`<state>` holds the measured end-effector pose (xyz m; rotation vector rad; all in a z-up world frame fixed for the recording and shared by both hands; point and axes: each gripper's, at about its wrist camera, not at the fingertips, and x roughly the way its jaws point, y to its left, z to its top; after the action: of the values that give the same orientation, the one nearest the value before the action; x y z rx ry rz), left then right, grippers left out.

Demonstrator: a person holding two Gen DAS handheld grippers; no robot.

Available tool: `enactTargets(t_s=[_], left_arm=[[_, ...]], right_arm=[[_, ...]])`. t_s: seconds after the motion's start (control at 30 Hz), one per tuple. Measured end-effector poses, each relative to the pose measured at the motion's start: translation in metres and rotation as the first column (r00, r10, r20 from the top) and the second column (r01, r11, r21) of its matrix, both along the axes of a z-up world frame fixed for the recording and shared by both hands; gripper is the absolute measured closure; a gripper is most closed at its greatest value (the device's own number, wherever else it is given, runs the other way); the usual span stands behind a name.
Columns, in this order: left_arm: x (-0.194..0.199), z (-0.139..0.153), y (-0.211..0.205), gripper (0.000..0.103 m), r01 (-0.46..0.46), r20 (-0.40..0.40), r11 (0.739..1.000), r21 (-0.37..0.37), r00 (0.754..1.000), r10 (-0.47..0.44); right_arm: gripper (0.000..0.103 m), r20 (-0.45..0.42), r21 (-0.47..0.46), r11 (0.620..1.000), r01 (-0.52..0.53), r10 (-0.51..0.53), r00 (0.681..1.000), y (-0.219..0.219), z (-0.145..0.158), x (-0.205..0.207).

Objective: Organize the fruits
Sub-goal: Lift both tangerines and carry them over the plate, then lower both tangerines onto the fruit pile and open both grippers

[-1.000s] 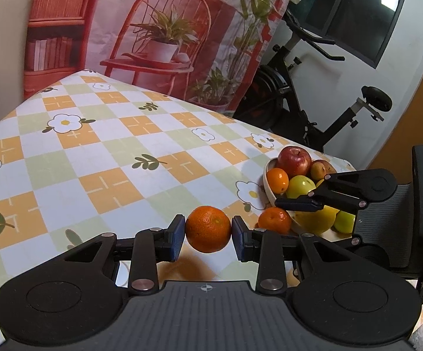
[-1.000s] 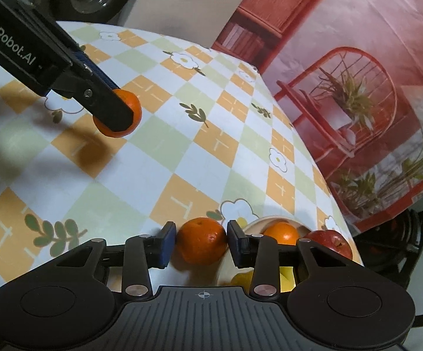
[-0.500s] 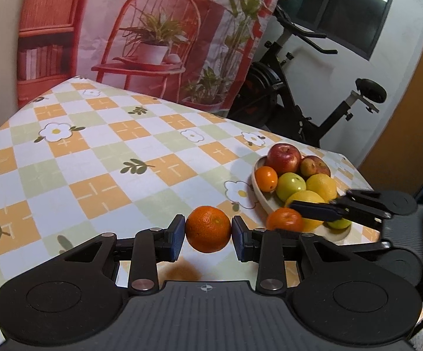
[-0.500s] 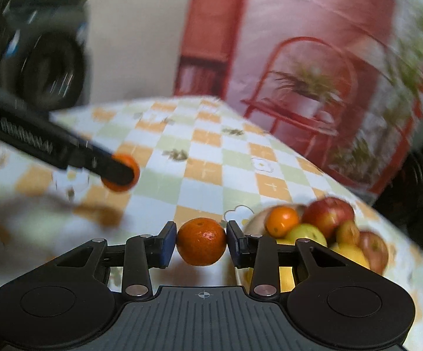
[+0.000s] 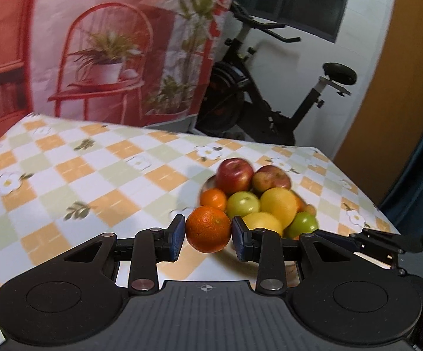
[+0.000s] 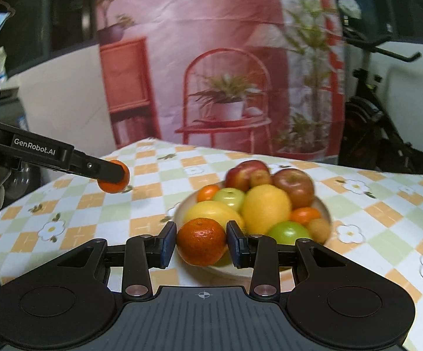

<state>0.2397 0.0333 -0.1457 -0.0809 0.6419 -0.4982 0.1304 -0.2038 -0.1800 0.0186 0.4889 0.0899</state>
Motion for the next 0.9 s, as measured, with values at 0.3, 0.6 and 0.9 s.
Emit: enactTargets(t_s=[0.3, 0.6, 0.9], left_arm=[[0.021, 0.003, -0.042, 0.066, 0.087, -0.002, 0.996, 0.031, 0.996, -0.087], [0.046, -0.007, -0.069, 0.066, 0.132, -0.063, 0.990, 0.043, 0.990, -0.129], [0.063, -0.016, -0.082, 0.067, 0.155, -0.103, 0.986, 0.068, 0.984, -0.147]], right_arm=[[0.069, 0.019, 0.057, 0.996, 0.063, -0.064, 0.998, -0.025, -0.007, 0.002], [0.069, -0.001, 0.010, 0.999, 0.047, -0.047, 0.999, -0.027, -0.022, 0.017], [0.069, 0.005, 0.000, 1.000, 0.029, -0.029, 1.000, -0.026, -0.028, 0.026]])
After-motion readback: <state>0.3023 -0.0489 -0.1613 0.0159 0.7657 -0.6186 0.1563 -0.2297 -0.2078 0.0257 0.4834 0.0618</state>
